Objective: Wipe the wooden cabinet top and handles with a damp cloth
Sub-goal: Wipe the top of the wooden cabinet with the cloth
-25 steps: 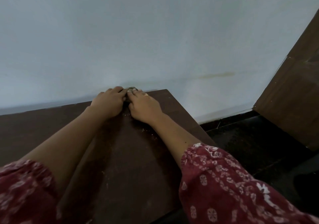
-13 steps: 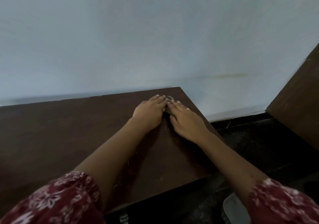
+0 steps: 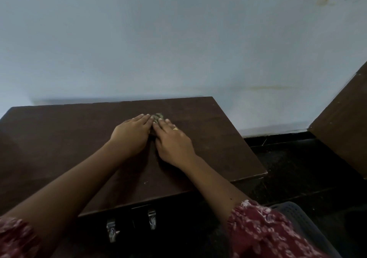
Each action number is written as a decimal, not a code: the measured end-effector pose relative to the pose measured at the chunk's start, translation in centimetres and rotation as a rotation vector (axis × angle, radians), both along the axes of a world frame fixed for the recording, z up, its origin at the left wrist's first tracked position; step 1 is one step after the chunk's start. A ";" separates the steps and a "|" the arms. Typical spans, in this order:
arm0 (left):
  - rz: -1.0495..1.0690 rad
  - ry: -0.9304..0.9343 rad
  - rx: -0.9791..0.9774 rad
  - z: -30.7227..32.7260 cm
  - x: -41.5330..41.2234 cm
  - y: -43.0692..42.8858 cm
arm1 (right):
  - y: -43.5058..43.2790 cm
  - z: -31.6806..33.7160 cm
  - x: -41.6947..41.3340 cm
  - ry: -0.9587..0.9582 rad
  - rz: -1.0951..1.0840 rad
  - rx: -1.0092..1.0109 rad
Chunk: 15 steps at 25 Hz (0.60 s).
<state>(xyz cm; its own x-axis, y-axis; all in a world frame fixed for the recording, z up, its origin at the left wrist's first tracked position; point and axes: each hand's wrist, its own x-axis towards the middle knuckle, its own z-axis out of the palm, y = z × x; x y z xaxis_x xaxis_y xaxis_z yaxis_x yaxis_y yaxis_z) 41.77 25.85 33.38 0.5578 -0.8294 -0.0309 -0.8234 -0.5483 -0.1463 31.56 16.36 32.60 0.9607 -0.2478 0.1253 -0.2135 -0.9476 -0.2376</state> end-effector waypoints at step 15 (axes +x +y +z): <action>-0.236 0.225 -0.155 0.8 -13.6 -11.3 | -7.6 0.0 -14.3 0.047 -0.346 -0.027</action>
<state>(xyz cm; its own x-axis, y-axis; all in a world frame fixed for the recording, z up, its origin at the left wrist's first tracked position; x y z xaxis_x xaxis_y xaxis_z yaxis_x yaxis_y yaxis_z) 28.16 14.55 34.15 0.3439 -0.9390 0.0054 -0.9321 -0.3407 0.1230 17.28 8.79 32.61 0.8251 -0.5571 0.0939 -0.5333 -0.8230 -0.1957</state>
